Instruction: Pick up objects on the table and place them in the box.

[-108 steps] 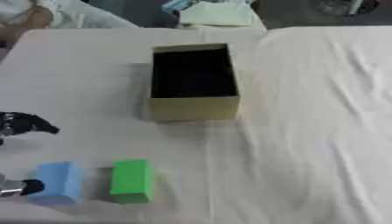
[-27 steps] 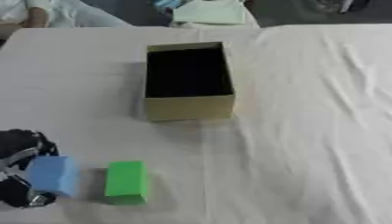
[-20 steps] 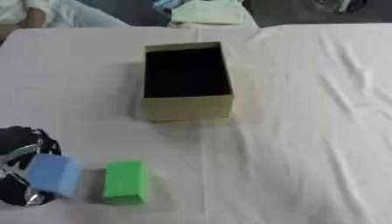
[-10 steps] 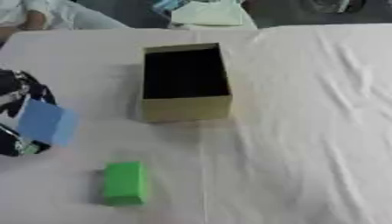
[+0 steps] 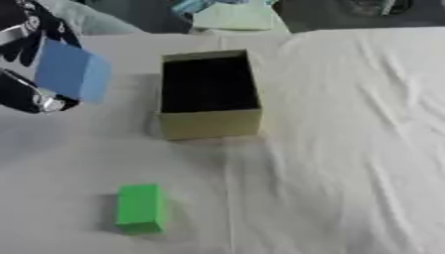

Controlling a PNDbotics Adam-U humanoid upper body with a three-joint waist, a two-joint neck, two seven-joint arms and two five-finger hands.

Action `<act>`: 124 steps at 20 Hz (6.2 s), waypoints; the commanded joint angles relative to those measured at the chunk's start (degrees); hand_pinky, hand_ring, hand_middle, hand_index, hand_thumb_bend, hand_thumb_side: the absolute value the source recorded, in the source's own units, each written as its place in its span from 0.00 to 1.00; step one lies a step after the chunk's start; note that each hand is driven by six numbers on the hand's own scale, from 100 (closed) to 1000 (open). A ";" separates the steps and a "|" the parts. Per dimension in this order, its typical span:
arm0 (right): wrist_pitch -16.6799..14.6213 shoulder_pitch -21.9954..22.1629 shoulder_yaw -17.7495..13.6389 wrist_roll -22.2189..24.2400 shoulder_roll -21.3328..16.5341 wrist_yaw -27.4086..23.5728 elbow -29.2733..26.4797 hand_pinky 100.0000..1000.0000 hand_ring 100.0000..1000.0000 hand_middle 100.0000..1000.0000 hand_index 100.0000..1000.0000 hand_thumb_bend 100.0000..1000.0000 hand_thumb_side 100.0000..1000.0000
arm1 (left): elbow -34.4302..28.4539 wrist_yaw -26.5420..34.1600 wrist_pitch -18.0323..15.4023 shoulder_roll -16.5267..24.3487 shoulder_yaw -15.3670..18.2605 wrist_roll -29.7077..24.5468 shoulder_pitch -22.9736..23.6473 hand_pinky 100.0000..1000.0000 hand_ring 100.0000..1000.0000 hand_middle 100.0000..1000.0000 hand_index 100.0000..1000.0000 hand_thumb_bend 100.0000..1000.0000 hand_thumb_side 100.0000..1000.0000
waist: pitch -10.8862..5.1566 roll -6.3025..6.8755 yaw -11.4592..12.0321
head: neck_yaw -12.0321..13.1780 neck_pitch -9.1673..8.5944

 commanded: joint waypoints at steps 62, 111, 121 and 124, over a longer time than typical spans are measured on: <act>-0.31 -4.12 -0.02 0.04 1.20 -1.03 -0.91 0.80 0.70 0.47 0.80 0.00 0.69 | 38.62 -18.30 -18.37 -23.72 -8.38 -10.90 -31.93 0.79 0.83 0.87 0.96 0.66 0.57 | 4.58 0.66 -2.98 | 2.04 0.29; 0.22 -1.40 -1.00 -0.77 -0.47 0.06 -0.91 0.81 0.70 0.47 0.80 0.00 0.69 | -0.78 8.25 -7.97 8.05 -14.00 5.23 4.66 0.65 0.71 0.74 0.88 0.53 0.63 | 2.08 1.24 0.69 | -2.44 0.29; 0.42 -0.68 -1.07 -0.90 -0.46 0.20 -0.91 0.81 0.70 0.47 0.80 0.00 0.69 | -0.78 9.44 -15.69 10.05 -15.71 12.04 9.40 0.62 0.68 0.72 0.88 0.55 0.67 | 1.48 1.28 1.18 | -3.55 0.29; 0.47 -0.44 -1.10 -0.90 -0.58 0.23 -0.91 0.81 0.70 0.47 0.80 0.00 0.69 | -0.78 9.89 -17.60 10.49 -16.24 14.26 10.41 0.60 0.66 0.71 0.87 0.56 0.66 | 1.23 1.26 1.22 | -4.11 0.29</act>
